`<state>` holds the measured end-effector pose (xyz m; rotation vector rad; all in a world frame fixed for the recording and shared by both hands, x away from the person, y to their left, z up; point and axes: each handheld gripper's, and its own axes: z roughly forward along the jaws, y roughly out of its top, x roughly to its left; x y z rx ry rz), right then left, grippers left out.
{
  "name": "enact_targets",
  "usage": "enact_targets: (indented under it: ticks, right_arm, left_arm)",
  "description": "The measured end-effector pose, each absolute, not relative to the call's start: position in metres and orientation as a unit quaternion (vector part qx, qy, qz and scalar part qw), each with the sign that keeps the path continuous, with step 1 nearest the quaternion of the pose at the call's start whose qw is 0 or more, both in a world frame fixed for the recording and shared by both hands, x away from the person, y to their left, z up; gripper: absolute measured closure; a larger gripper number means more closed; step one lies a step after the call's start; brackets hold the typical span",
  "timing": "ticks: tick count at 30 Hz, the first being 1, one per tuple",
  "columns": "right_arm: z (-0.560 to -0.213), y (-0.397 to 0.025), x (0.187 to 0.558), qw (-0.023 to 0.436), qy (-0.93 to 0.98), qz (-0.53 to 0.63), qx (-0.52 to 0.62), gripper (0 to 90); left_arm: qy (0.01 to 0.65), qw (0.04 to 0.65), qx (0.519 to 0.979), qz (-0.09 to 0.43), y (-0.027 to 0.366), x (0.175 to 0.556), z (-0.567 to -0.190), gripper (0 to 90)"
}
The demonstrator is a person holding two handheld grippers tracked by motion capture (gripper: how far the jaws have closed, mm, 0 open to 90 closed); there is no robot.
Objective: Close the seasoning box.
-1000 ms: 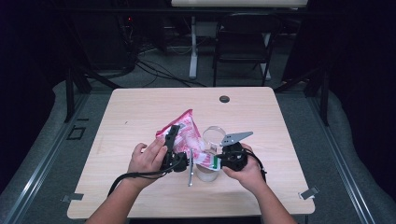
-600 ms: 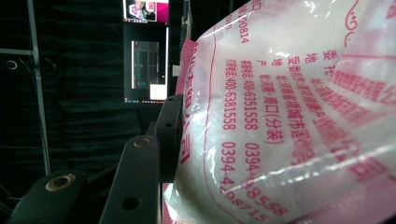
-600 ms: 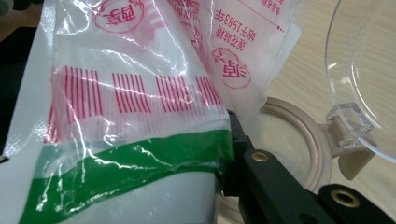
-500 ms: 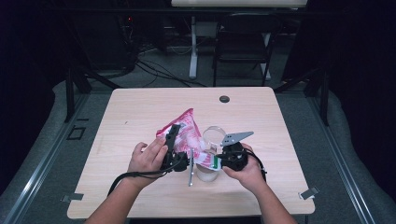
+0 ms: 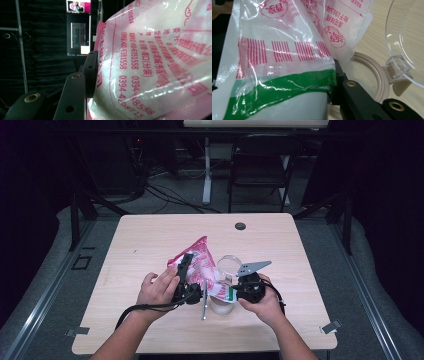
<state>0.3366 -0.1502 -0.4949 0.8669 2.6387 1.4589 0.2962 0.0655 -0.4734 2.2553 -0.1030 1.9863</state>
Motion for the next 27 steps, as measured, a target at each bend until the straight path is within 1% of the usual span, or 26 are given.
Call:
enact_targets:
  ticks: [27]
  right_arm:
    - [-0.4961,-0.1504,0.3377,0.004,0.840,0.465,0.280,90.0]
  left_arm:
    - [-0.038,0.055,0.754,0.653,0.0648,0.2943,-0.4722,63.5]
